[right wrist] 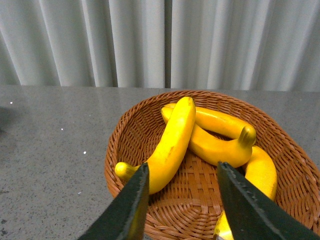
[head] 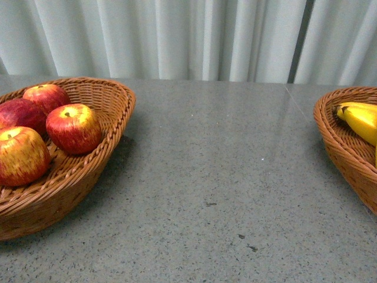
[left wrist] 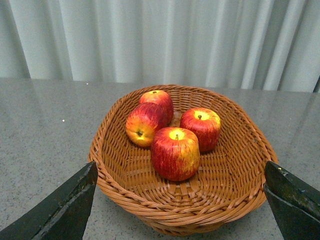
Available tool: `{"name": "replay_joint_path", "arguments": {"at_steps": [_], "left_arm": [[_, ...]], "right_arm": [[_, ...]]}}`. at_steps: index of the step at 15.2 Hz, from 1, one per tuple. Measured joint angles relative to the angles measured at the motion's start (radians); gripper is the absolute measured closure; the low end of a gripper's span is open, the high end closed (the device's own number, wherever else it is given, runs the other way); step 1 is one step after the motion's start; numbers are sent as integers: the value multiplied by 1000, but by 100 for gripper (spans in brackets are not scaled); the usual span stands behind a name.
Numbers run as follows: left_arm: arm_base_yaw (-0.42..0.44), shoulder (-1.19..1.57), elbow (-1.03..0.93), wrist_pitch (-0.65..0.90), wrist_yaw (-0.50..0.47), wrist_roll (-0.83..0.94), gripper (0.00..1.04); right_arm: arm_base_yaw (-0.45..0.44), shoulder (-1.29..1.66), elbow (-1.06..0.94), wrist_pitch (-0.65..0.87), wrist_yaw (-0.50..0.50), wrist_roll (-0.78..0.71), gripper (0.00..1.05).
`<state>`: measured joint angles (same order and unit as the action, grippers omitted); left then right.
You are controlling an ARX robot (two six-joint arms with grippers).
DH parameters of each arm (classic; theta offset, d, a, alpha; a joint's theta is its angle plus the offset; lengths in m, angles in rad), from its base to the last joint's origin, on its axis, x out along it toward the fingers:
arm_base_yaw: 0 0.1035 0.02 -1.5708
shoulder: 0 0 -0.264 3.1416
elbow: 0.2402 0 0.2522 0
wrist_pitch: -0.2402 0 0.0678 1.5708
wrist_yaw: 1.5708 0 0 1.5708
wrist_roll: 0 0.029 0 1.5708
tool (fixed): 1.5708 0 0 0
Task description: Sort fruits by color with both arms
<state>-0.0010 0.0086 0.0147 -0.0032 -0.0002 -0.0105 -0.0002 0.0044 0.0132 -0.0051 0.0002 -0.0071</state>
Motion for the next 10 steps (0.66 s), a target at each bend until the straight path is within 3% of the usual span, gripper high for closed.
{"name": "replay_joint_path", "arguments": {"at_steps": [5,10], "left_arm": [[0,0,0,0,0,0,7],[0,0,0,0,0,0,7]], "right_arm": [[0,0,0,0,0,0,6],[0,0,0,0,0,0,7]]}}
